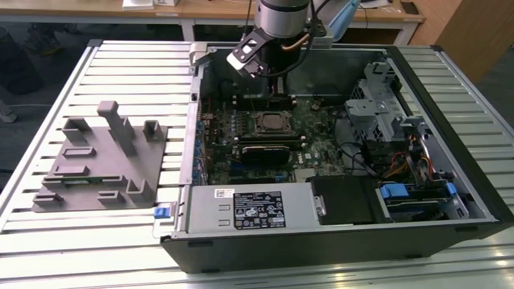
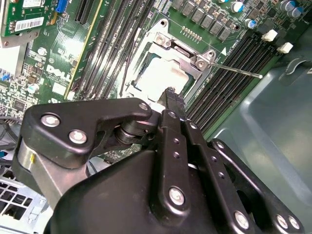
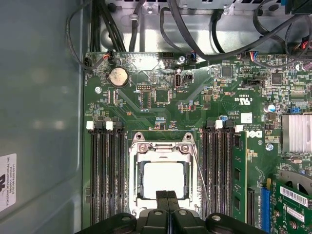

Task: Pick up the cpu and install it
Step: 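Install the first cpu locking lever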

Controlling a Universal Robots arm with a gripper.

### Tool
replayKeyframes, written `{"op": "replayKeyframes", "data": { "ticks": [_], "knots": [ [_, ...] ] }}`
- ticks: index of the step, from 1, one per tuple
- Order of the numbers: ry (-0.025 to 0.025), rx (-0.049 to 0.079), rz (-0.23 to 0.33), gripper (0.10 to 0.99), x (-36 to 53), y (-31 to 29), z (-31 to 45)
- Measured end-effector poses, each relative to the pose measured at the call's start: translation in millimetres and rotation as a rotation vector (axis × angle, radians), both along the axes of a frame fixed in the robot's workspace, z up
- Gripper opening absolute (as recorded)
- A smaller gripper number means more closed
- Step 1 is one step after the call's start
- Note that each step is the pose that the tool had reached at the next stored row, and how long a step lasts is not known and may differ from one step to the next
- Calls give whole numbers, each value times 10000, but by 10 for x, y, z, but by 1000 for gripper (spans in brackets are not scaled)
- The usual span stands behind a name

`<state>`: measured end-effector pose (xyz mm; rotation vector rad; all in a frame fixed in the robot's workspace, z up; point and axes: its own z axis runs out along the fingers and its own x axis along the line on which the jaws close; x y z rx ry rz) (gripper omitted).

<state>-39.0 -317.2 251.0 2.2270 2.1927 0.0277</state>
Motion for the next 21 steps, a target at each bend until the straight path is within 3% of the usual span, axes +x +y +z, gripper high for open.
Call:
{"op": "replayKeyframes", "data": {
  "ticks": [21],
  "knots": [
    [1, -1, -4, 106, 0, 0, 51]
  ]
}}
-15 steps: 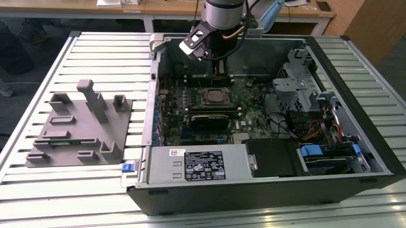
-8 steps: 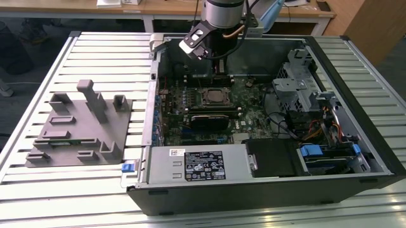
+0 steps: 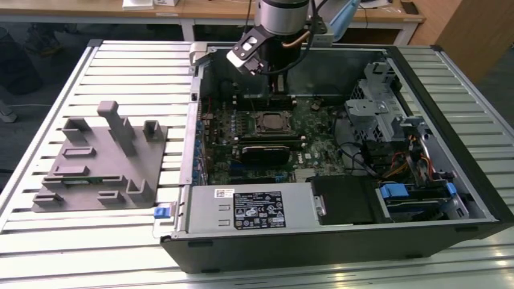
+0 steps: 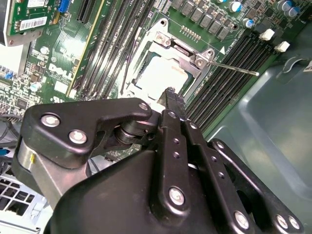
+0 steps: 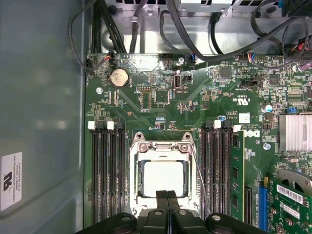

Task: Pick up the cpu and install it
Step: 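Install the first cpu locking lever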

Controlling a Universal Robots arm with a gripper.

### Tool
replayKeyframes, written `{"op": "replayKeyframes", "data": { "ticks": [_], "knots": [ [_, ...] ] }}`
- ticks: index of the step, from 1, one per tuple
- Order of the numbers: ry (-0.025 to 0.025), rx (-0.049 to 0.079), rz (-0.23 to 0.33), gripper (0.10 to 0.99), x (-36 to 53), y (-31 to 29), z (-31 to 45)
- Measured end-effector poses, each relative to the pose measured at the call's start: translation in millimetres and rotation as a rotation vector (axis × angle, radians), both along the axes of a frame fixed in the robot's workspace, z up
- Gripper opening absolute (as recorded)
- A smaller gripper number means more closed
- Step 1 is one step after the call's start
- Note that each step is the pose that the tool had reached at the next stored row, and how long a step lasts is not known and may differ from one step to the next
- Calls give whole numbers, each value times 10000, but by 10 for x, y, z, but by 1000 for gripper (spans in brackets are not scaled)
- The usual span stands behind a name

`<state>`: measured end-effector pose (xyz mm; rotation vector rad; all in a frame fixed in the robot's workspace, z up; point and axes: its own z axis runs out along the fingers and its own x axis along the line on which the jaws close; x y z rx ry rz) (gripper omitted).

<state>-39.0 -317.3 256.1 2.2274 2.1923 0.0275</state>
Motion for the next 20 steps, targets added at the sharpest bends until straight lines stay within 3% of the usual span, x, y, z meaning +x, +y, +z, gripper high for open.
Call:
{"op": "replayKeyframes", "data": {
  "ticks": [20],
  "knots": [
    [-1, 2, 8, 106, 0, 0, 38]
  ]
}}
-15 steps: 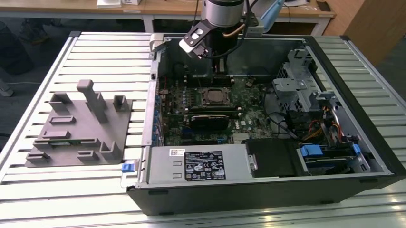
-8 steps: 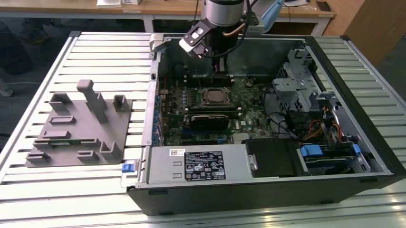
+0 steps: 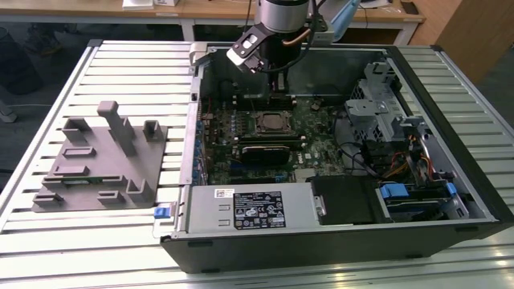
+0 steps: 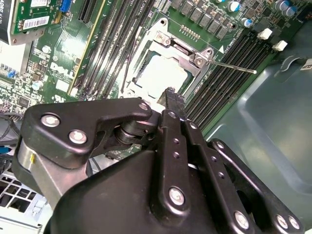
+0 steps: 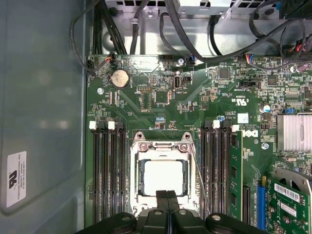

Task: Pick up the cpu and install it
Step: 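Install the first cpu locking lever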

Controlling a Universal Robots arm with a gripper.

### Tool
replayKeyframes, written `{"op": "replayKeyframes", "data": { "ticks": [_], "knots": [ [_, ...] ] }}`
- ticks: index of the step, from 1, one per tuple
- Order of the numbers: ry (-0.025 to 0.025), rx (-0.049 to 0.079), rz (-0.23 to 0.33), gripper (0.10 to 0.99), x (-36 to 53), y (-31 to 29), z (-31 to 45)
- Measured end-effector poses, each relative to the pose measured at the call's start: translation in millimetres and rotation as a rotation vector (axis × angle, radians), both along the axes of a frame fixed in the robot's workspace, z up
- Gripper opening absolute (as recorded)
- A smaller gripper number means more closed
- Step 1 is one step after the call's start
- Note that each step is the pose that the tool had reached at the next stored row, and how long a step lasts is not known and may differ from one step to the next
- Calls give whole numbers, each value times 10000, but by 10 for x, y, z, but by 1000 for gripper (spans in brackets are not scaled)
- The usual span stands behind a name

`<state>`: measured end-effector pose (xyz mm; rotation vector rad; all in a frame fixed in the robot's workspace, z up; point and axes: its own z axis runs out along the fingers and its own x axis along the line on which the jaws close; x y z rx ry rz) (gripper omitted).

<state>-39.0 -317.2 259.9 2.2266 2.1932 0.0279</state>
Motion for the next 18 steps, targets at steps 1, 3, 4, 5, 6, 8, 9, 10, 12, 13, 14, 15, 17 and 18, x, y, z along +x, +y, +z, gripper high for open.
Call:
{"op": "replayKeyframes", "data": {
  "ticks": [1, 3, 4, 5, 6, 8, 9, 10, 12, 13, 14, 15, 17, 18],
  "knots": [
    [0, -1, 80, 106, 0, 0, 0],
    [2, -4, 440, 106, 0, 0, 0],
    [1, -3, 619, 106, 0, 0, -1],
    [1, -2, 793, 106, 0, 0, -1],
    [0, -2, 951, 106, 0, 0, -2],
    [1, -1, 1294, 106, -1, 0, -4],
    [2, -2, 1485, 106, -2, -1, -5],
    [2, -2, 1661, 106, -2, 0, -7],
    [1, -1, 1907, 106, -6, -1, -10],
    [1, -2, 1980, 106, -6, 0, -11],
    [1, -1, 2043, 106, -8, -1, -13],
    [0, 20, 2098, 106, -10, -2, -14],
    [-3, 35, 2245, 106, -11, -3, -15],
    [-3, 35, 2358, 106, -11, -3, -15]
  ]
}}
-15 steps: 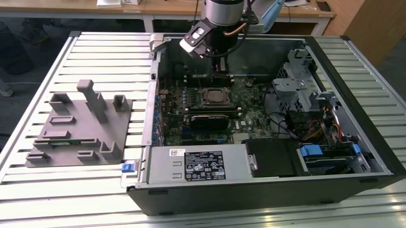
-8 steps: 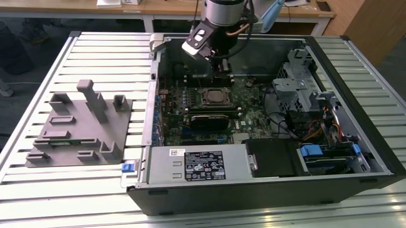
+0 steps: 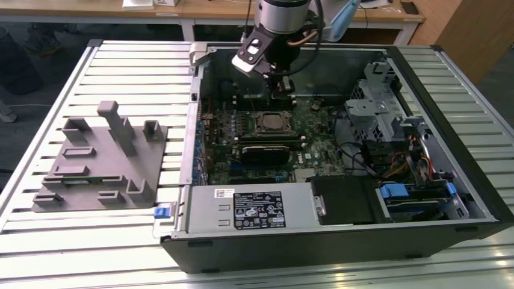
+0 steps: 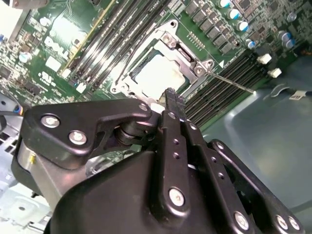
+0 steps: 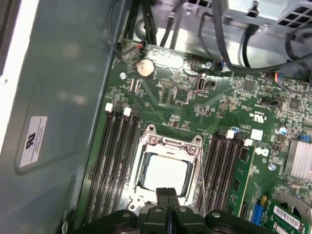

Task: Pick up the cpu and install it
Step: 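Install the first cpu locking lever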

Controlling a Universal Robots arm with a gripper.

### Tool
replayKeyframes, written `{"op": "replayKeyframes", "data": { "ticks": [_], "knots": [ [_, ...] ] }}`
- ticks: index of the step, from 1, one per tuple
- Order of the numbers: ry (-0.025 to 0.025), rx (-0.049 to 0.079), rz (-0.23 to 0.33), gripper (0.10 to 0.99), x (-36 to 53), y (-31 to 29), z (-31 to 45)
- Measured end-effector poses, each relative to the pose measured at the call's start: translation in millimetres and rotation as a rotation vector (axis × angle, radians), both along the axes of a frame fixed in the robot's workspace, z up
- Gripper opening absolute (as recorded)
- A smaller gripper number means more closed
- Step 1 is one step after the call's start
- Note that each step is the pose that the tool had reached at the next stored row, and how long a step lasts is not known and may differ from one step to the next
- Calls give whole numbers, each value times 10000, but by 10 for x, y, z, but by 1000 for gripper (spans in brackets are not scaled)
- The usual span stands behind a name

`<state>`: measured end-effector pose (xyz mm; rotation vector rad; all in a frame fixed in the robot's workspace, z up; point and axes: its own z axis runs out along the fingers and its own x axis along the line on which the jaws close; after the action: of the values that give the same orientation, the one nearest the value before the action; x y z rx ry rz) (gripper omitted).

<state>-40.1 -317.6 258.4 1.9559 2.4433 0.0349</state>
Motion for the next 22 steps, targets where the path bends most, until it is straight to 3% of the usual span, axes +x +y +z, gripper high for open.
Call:
{"op": "replayKeyframes", "data": {
  "ticks": [10, 22],
  "knots": [
    [1, -1, 955, 106, 0, -1, 1],
    [0, -1, 1682, 106, 0, -1, 1]
  ]
}}
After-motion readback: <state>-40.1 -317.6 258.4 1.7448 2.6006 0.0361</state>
